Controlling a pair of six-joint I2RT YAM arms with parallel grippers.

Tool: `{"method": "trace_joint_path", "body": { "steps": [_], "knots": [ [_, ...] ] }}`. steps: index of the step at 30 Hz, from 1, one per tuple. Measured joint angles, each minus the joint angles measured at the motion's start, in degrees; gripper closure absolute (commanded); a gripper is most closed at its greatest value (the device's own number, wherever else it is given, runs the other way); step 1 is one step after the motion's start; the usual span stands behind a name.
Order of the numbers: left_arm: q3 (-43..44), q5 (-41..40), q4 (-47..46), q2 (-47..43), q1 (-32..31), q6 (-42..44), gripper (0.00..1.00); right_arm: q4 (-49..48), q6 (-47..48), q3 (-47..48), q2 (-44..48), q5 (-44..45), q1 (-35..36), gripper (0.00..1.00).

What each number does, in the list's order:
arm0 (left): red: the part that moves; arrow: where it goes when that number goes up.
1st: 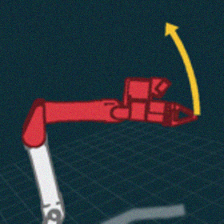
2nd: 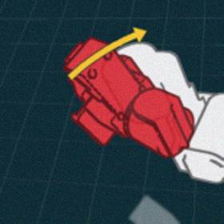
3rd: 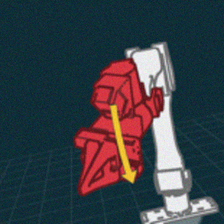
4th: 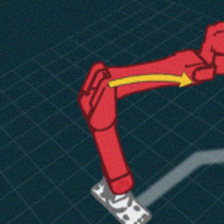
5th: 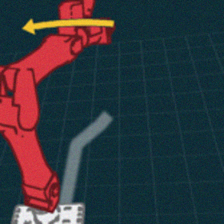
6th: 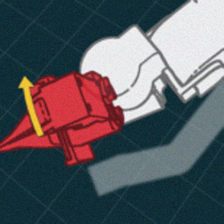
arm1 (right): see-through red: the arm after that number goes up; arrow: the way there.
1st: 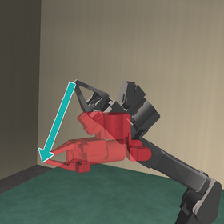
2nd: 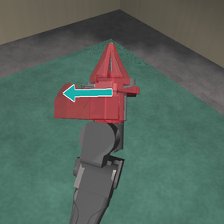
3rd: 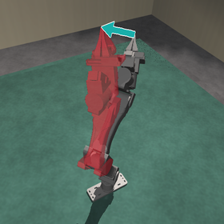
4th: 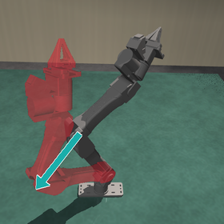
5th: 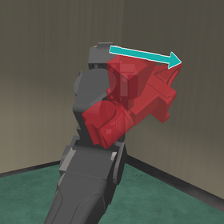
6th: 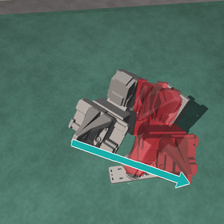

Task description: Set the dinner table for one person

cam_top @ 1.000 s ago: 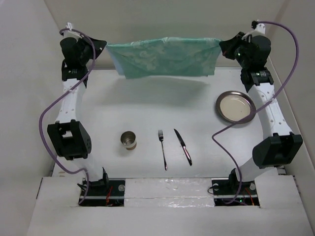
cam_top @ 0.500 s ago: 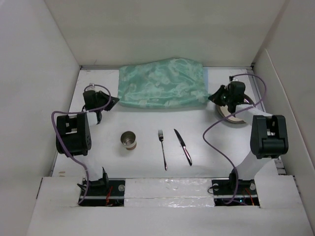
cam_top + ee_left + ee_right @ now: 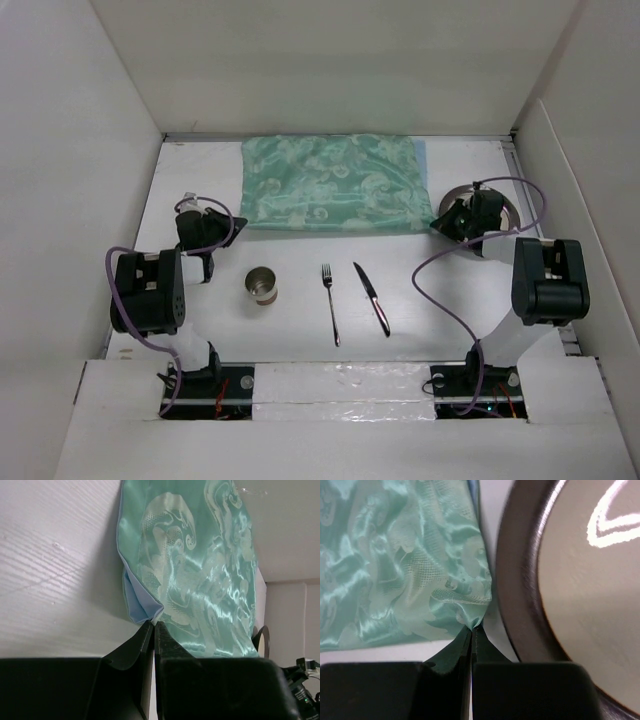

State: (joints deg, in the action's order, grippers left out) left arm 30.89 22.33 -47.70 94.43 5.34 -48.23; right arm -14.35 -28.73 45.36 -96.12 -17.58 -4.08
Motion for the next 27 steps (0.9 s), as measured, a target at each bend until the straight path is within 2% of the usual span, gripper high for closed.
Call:
{"method": "trace_joint_path", "body": {
  "steps": [5,11,12,13,15,16,18,23,26,27],
  "knots": [
    [-3.37,-2.73,0.61,-4.92,-0.26,-1.01,1.0,-0.28,-0.9,-4.07,1.38,0.0,-0.85,1.0],
    [-3.85,-5.66,3.76,-6.56,-0.42,-1.25,1.0,-0.39,-1.29,-5.62,4.26,-0.02,-0.83,1.0],
    [-3.96,-6.05,4.46,-6.67,-0.42,-1.42,0.96,-0.63,-1.33,-6.12,4.92,-0.02,-0.83,1.0],
    [-4.09,-6.36,5.16,-6.73,-0.42,-1.53,0.79,-0.79,-1.44,-6.73,5.64,-0.02,-0.83,0.95],
    [-4.33,-7.26,6.4,-7.08,-0.37,-1.84,0.62,-0.94,-1.62,-8.09,7.3,0.55,-0.83,0.85],
    [-4.42,-7.72,6.82,-7.32,-0.35,-2.16,0.51,-0.98,-1.77,-8.83,8.26,0.87,-0.85,0.76],
    [-4.59,-8.41,7.72,-7.87,-0.35,-2.82,0.39,-0.79,-2.03,-9.9,10.32,1.66,-0.94,0.65],
    [-4.9,-9.97,9.7,-16.15,-0.35,-4.02,0.39,1.11,-2.12,-10.82,18.34,3.72,-1.16,0.45],
    [-4.9,-10.38,10.08,-22.84,-0.35,-4.9,0.48,1.99,-1.97,-11.06,24.15,5.35,-1.16,0.43],
    [-4.87,-10.32,10.21,-25.16,-0.35,-4.98,0.54,2.03,-1.99,-11.52,26.1,6.05,-1.16,0.44]
  ]
}}
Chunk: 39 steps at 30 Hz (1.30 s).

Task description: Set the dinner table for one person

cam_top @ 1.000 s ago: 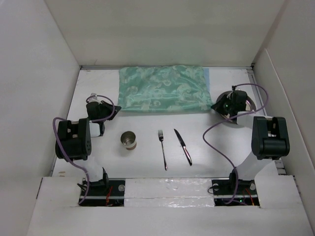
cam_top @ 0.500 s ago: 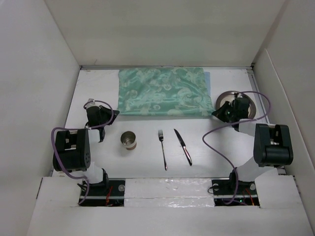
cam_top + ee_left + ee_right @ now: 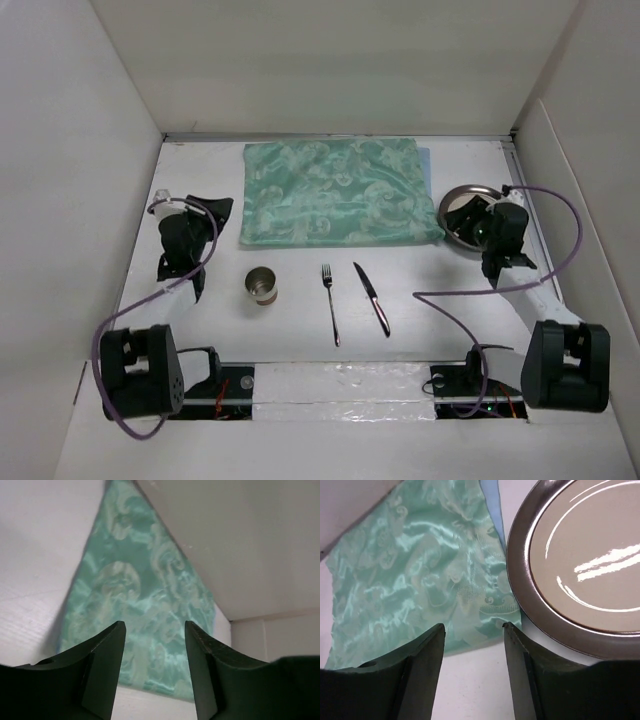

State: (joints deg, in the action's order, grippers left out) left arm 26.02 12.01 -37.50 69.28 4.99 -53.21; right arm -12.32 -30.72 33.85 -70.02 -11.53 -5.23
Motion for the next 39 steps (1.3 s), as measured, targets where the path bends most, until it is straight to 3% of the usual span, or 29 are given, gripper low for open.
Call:
{"method": "trace_joint_path", "body": {
  "steps": [1,2,3,7,8,9,11,12,15,23,30,35,36,37,39],
  "knots": [
    [0.15,0.28,0.37,-2.29,-0.02,-0.24,0.74,0.33,-0.07,-0.66,2.12,1.22,0.0,0.65],
    [0.59,0.94,0.85,-4.39,-0.09,-0.42,0.92,0.9,-0.48,-1.62,4.31,4.17,0.0,1.0],
    [1.42,1.57,1.05,-6.27,-0.13,-0.22,1.0,0.96,-0.46,-2.84,6.88,4.26,0.0,1.0],
    [9.01,5.64,8.41,-12.11,-5.22,3.45,1.0,3.37,-2.49,-5.81,12.83,11.85,-1.97,1.0],
    [11.34,7.26,10.1,-13.64,-7.28,4.76,1.0,3.67,-3.02,-5.97,13.25,13.11,-3.32,0.94],
    [13.33,8.98,11.65,-15.08,-8.74,6.21,1.0,3.85,-3.69,-5.97,13.29,13.99,-4.83,0.68],
    [16.83,12.7,14.47,-18.8,-11.06,9.42,1.0,4.2,-5.33,-5.95,12.59,15.13,-8.44,0.42],
    [17.97,13.77,16.06,-20.83,-11.32,10.99,0.93,4.26,-5.92,-5.92,11.74,15.19,-10.64,0.3],
    [19.56,16.0,20.68,-26.75,-11.32,16.02,0.84,4.17,-7.69,-5.81,7.13,13.6,-16.72,0.19],
    [18.32,18.84,31.06,-32.61,-13.9,25.92,0.76,3.32,-9.9,-3.3,-10.01,5.09,-23.74,0.2],
    [17.73,18.91,38.14,-31.67,-16.7,30.27,0.75,-0.94,-13.57,1.11,-17.97,-1.64,-24.81,0.37],
    [17.73,17.77,40.26,-31.98,-16.79,31.76,0.76,-3.45,-18.86,3.23,-22.21,-5.07,-24.81,0.4],
    [17.73,17.46,40.61,-31.98,-16.79,31.95,0.76,-3.87,-19.87,3.43,-22.69,-5.64,-24.83,0.45],
    [17.75,17.44,40.63,-31.98,-16.79,31.95,0.76,-4.11,-20.74,3.65,-23.17,-5.88,-24.87,0.59],
    [17.77,16.7,41.53,-32.02,-16.79,32.41,0.76,-4.0,-22.38,3.98,-24.11,-6.03,-25.0,0.72]
  ]
}}
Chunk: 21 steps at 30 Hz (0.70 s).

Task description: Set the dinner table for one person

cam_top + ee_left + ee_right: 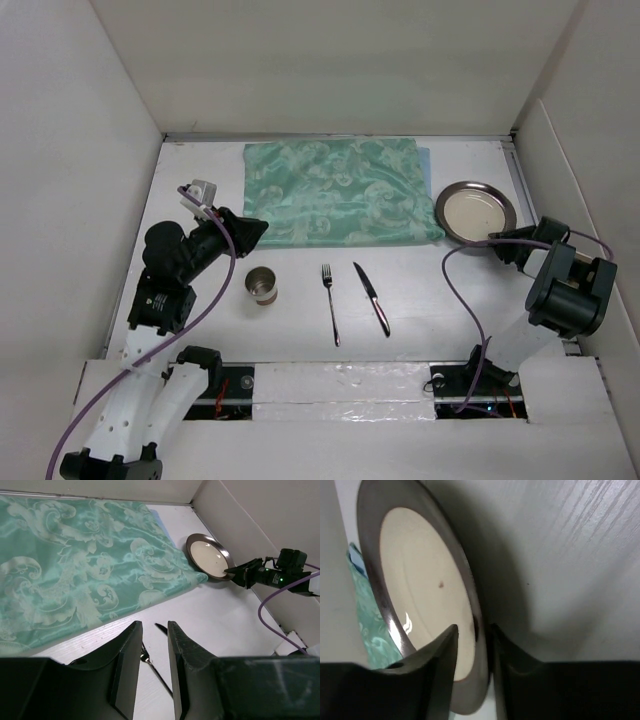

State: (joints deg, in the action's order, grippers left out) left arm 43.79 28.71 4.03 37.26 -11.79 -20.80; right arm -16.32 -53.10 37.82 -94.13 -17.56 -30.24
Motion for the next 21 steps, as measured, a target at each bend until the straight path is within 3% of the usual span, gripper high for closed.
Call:
{"method": "trace_joint_path", "body": {
  "steps": [2,4,10,14,21],
  "knots": [
    [0.09,-0.55,0.52,-0.22,0.0,0.26,0.76,0.35,-1.44,0.52,-1.31,-0.5,-0.2,0.81],
    [0.2,-1.07,0.92,-0.57,0.0,0.5,0.76,-0.09,-2.99,0.83,-2.05,-0.98,-0.52,1.0],
    [0.39,-1.84,1.07,-0.79,0.0,0.83,0.76,-2.43,-5.51,1.03,0.2,-2.6,-1.38,1.0],
    [0.39,-1.97,1.07,-0.52,0.0,0.83,0.76,-0.9,-6.05,-1.33,8.15,-0.13,-1.51,1.0],
    [0.39,-3.34,1.07,-0.2,0.0,0.81,0.76,-5.07,-6.75,4.09,15.06,-2.45,9.64,1.0]
  ]
}}
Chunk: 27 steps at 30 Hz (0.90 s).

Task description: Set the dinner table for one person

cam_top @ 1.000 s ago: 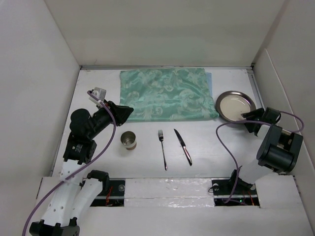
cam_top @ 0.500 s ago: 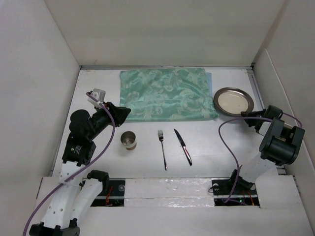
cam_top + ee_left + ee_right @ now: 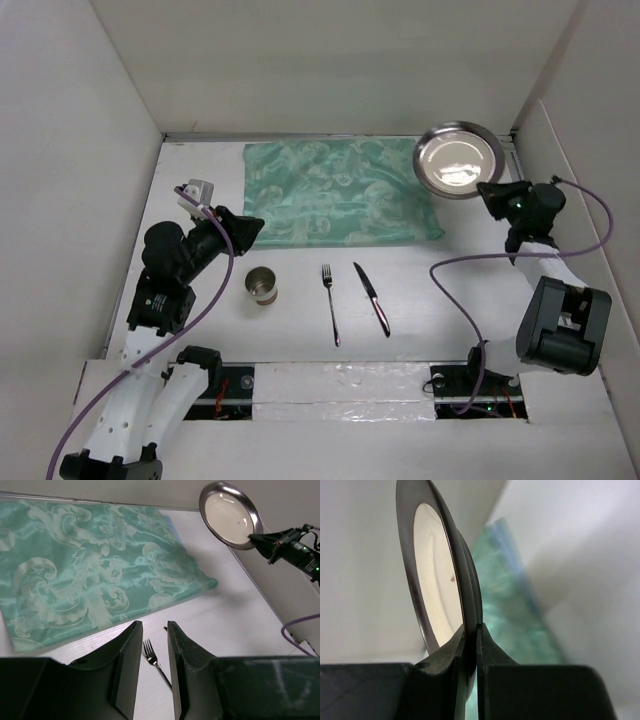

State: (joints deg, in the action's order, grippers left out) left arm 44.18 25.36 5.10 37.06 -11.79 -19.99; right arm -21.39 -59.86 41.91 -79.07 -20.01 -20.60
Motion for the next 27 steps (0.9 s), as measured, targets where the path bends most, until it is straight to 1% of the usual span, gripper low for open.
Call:
{"method": "trace_joint_path", "body": {
  "steps": [4,7,12,15,18,26,27],
  "knots": [
    [0.0,-1.77,-0.02,-0.42,0.0,0.0,0.75,-6.73,-0.85,4.66,-4.46,-3.13,12.13,1.0],
    [0.0,-2.84,-0.09,-0.66,0.0,-0.02,0.75,-10.64,-1.79,8.41,-11.32,-5.42,20.5,1.0],
    [-0.02,-3.56,-0.13,-0.74,0.04,-0.02,0.74,-11.82,-2.64,14.88,-23.76,-6.34,29.53,1.0],
    [-0.02,-3.54,-0.15,-0.5,0.52,-0.02,0.74,-10.71,-2.75,18.88,-29.79,-5.11,32.72,1.0],
    [-0.02,-3.5,-0.17,-0.13,1.05,-0.02,0.74,-9.03,-2.67,21.62,-33.18,-3.19,34.27,1.0],
    [-0.04,-3.32,-0.15,0.7,1.09,-0.02,0.74,-3.8,-1.05,25.55,-36.44,2.03,36.54,1.0],
    [-0.02,-3.34,-0.15,0.7,1.09,-0.02,0.74,-3.48,-0.98,25.64,-36.79,2.43,36.74,0.99]
  ]
}}
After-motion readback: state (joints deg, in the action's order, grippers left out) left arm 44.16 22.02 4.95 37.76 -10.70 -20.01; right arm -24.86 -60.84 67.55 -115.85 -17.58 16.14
